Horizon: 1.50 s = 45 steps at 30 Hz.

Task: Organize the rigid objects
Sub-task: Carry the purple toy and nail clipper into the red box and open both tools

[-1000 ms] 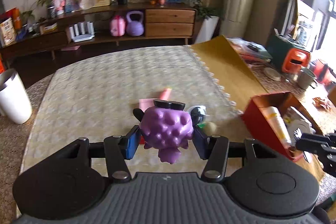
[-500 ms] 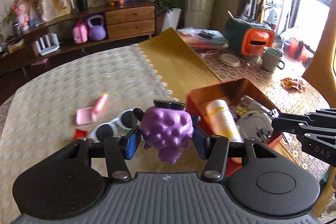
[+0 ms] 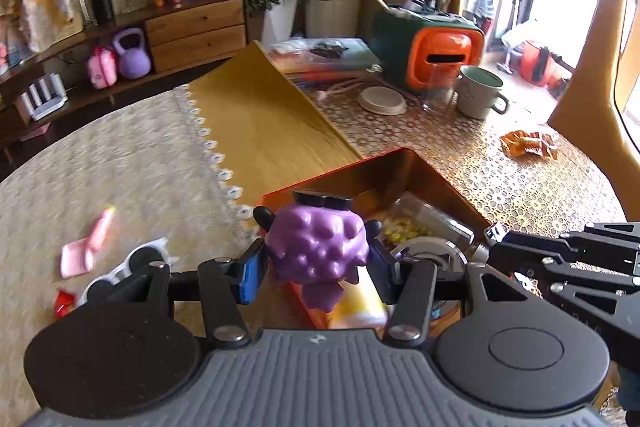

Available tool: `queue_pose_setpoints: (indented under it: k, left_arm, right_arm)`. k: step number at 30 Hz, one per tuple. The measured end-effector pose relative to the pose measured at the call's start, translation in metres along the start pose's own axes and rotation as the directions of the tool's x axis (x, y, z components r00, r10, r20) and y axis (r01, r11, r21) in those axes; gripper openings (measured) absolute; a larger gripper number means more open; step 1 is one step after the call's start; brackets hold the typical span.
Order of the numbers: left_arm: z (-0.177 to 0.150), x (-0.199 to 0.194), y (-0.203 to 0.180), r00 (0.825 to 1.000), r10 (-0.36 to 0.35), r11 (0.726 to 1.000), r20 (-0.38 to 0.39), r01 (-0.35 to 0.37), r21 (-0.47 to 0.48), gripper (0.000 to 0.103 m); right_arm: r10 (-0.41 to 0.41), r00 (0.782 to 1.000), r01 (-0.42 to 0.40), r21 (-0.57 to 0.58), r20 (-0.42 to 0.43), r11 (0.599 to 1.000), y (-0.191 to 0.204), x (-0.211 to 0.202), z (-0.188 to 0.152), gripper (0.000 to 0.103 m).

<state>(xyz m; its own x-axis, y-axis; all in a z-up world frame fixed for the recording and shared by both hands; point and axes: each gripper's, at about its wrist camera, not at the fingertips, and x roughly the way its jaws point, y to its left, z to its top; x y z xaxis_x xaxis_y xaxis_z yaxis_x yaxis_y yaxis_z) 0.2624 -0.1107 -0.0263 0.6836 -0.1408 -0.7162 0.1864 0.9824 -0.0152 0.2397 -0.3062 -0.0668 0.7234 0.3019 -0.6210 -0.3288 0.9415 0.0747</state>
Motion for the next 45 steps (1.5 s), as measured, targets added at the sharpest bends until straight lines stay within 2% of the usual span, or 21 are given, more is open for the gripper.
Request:
queue_pose_setpoints:
  k: [14, 20, 32, 36, 45]
  left_arm:
    - [0.027, 0.069, -0.021, 0.997, -0.026, 1.0, -0.068, 0.026, -0.003, 0.053]
    - [0.03, 0.089, -0.024, 0.993, -0.062, 0.998, -0.096, 0.061, -0.012, 0.053]
    - [0.032, 0.106, -0.029, 0.994, -0.058, 0.998, -0.091, 0.059, 0.017, 0.053]
    - [0.026, 0.109, -0.027, 0.993, -0.064, 0.998, -0.102, 0.065, 0.001, 0.053]
    - [0.018, 0.109, -0.018, 0.988, -0.078, 0.997, -0.135, 0.077, -0.014, 0.054]
  right_arm:
    - [0.01, 1.0, -0.01, -0.02, -0.03, 1.0, -0.006, 0.021, -0.004, 0.01]
    - [0.007, 0.999, -0.008, -0.024, -0.036, 1.0, -0.007, 0.028, -0.005, 0.01]
    - [-0.006, 0.998, 0.005, -0.004, -0.061, 1.0, -0.014, 0.036, -0.009, 0.01]
    - [-0.002, 0.998, 0.003, 0.003, -0.06, 1.0, -0.014, 0.035, -0.01, 0.011]
    - [0.0, 0.998, 0.001, 0.017, -0.057, 1.0, -0.014, 0.035, -0.009, 0.02]
